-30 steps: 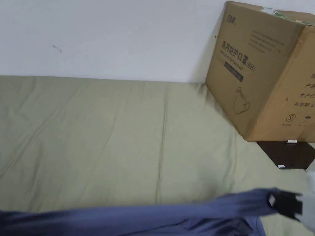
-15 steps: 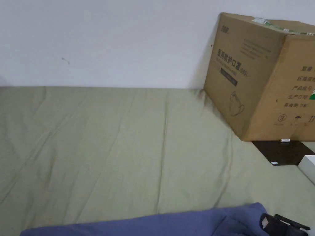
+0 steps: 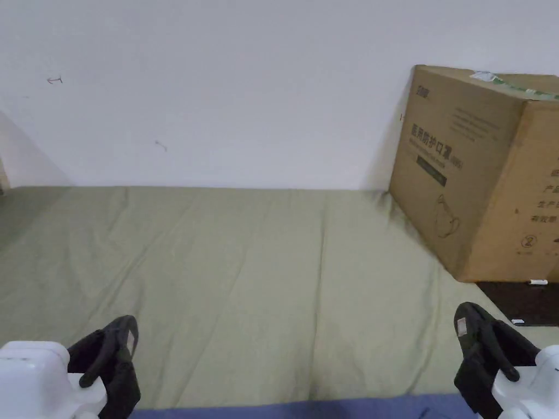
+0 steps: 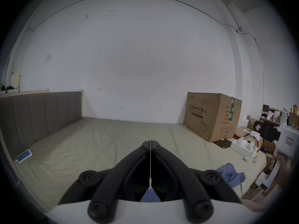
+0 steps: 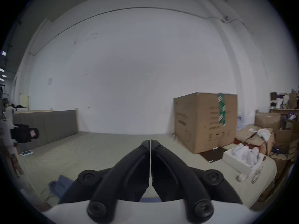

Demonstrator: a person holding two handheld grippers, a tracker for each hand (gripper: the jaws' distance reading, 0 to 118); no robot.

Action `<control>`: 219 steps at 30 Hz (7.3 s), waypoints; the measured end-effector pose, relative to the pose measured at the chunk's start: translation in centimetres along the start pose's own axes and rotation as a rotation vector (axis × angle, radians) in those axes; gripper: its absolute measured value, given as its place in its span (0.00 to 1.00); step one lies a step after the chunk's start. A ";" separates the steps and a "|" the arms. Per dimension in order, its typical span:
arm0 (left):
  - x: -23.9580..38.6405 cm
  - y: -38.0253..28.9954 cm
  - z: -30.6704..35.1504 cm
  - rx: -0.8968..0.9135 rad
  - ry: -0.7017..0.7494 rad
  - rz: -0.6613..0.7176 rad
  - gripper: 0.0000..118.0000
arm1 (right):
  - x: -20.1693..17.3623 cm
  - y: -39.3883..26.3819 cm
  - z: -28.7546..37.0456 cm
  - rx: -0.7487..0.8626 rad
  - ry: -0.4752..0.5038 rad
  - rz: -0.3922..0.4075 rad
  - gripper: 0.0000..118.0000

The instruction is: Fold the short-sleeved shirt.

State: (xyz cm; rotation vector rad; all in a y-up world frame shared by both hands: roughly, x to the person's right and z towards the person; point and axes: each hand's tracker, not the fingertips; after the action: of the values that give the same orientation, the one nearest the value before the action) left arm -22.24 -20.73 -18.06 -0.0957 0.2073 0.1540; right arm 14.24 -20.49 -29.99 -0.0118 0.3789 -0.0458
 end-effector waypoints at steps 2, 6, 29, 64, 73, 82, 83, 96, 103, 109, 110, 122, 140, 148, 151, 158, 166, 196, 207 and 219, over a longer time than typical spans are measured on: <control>-0.9 -0.3 0.0 -0.026 -0.009 0.053 0.00 | 0.3 0.3 0.0 -0.019 -0.012 -0.014 0.01; -5.7 0.1 -0.9 -0.163 -0.065 0.132 0.00 | 1.2 1.0 0.4 -0.063 0.025 -0.049 0.01; -23.9 -20.1 -12.3 -0.751 -0.650 1.156 1.00 | -3.3 -0.2 -4.7 -0.404 0.130 -0.037 0.01; -0.8 -10.5 -15.2 -0.909 -0.441 0.327 0.84 | 2.4 -1.8 -0.4 -0.450 0.114 -0.224 0.01; -3.7 -6.6 -11.6 -0.748 -0.233 0.206 0.92 | 4.2 -1.9 0.4 -0.430 0.100 -0.241 0.01; -1.5 -12.7 -14.3 -0.929 -0.208 -0.009 0.01 | 4.1 -2.6 -0.1 -0.461 0.115 -0.276 0.01; -0.4 -13.7 -15.0 -0.945 -0.248 -0.025 0.01 | 4.1 -2.6 -0.1 -0.467 0.115 -0.272 0.01; 3.0 -12.4 -12.9 -0.904 -0.698 0.243 0.01 | 2.2 -1.9 -0.5 -0.464 0.130 -0.143 0.01; -9.8 -8.7 -9.4 -0.704 -0.485 0.616 0.01 | 1.0 -2.0 -1.1 -0.480 0.157 -0.153 0.01; -20.0 -12.1 -9.1 -0.692 -0.371 0.740 0.97 | -0.5 -2.7 -1.9 -0.510 0.167 -0.132 0.01; -20.7 -13.1 -9.1 -0.721 -0.386 0.762 0.99 | -0.8 -2.7 -2.0 -0.504 0.165 -0.142 0.01; -16.9 -23.3 -15.3 -0.814 -0.774 1.226 1.00 | -4.3 -2.5 -3.4 -0.575 0.197 -0.051 0.01; -12.4 -11.2 -12.6 -0.949 0.084 -0.286 0.05 | -4.1 -2.8 -2.7 -0.564 0.260 -0.070 0.01; -7.1 -6.1 -12.3 -0.931 -0.204 0.161 0.06 | -0.1 -3.5 -0.7 -0.533 0.219 -0.176 0.01; -2.1 -5.9 -14.5 -0.961 -0.363 0.291 0.06 | 1.5 -3.4 0.2 -0.517 0.196 -0.201 0.01; 7.2 -10.4 -20.0 -1.111 -0.528 0.393 0.96 | 4.5 -2.8 1.8 -0.496 0.133 -0.247 0.01; 5.9 -3.6 -13.6 -0.844 -0.433 0.193 0.88 | 6.5 -2.1 2.1 -0.451 0.097 -0.263 0.01; 4.9 -1.5 -8.4 -0.305 -0.383 0.082 0.01 | 5.4 2.2 0.0 -0.331 0.201 -0.411 0.01; 0.7 2.9 2.5 0.175 0.166 -0.209 0.01 | -0.8 4.3 1.5 0.130 0.001 -0.057 0.01; 0.3 2.8 1.8 0.141 0.116 -0.139 0.01 | -2.0 3.4 1.2 0.049 -0.013 0.062 0.01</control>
State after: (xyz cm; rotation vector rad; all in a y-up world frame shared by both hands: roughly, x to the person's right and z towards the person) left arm -22.06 -17.73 -16.62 0.0219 0.3258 -0.0050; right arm 13.01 -16.96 -28.24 0.0482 0.3648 0.0063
